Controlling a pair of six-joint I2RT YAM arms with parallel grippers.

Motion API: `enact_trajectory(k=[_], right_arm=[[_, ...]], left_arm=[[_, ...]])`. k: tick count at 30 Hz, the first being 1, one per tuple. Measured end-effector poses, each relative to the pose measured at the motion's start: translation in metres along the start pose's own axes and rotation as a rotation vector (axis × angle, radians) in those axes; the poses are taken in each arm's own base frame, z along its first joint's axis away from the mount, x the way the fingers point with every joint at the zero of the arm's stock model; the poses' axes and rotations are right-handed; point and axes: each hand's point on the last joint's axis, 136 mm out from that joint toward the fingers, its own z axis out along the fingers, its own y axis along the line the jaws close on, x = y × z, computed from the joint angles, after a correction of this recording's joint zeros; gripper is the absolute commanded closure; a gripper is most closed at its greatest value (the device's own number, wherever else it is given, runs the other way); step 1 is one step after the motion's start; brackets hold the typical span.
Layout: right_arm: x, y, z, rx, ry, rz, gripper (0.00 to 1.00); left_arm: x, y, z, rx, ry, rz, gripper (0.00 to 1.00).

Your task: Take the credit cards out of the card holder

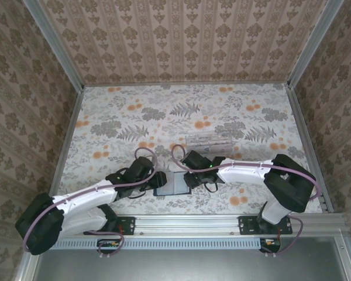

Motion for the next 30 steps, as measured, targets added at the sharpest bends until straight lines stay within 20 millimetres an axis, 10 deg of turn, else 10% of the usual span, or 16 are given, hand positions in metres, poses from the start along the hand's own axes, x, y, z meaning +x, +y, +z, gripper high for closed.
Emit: enact_trajectory(k=[30], right_arm=[[0.002, 0.003, 0.004, -0.008, 0.007, 0.013, 0.77]], left_arm=[[0.009, 0.007, 0.000, -0.044, 0.021, 0.018, 0.59]])
